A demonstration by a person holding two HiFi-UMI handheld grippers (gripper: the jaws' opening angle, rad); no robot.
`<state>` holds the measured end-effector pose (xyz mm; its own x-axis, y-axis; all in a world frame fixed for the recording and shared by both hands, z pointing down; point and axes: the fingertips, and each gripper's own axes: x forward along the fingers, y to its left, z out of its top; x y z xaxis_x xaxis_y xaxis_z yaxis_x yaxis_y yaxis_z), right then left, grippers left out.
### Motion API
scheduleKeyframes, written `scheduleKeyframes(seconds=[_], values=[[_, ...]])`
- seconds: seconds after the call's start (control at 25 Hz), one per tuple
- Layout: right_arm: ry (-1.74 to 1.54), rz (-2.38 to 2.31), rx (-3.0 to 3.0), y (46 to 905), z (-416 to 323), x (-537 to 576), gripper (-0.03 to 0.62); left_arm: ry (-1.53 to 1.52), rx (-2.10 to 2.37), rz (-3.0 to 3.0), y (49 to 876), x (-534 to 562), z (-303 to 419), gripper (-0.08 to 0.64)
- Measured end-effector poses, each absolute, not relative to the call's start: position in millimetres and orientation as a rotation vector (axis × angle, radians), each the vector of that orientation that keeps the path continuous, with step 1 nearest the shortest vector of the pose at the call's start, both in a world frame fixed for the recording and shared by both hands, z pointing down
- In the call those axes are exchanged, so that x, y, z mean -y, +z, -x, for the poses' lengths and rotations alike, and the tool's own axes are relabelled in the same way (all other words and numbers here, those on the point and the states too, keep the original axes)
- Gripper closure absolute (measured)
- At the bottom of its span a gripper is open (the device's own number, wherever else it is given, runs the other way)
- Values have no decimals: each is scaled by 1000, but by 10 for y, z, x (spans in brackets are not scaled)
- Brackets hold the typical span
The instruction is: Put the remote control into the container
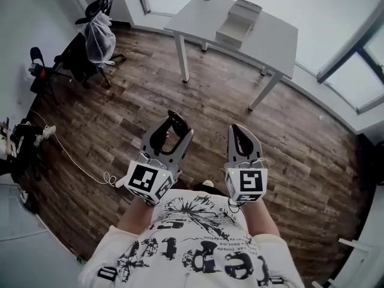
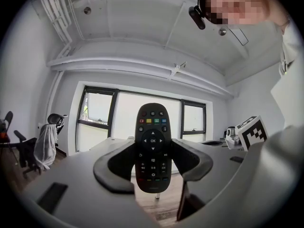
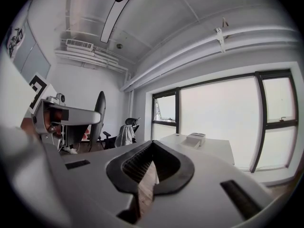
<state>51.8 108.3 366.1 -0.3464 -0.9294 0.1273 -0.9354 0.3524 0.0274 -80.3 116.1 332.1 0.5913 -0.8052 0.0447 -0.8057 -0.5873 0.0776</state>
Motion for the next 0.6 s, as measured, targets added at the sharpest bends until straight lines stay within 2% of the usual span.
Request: scheduleKeyframes(seconds=[0.4, 0.6], values=[[176, -1875, 2377, 3845, -1342, -802, 591, 47, 1225, -2781, 3434, -634, 55, 311], [201, -1983, 2304, 3841, -1458, -455, 591, 52, 1103, -2825, 3475, -179, -68, 312]])
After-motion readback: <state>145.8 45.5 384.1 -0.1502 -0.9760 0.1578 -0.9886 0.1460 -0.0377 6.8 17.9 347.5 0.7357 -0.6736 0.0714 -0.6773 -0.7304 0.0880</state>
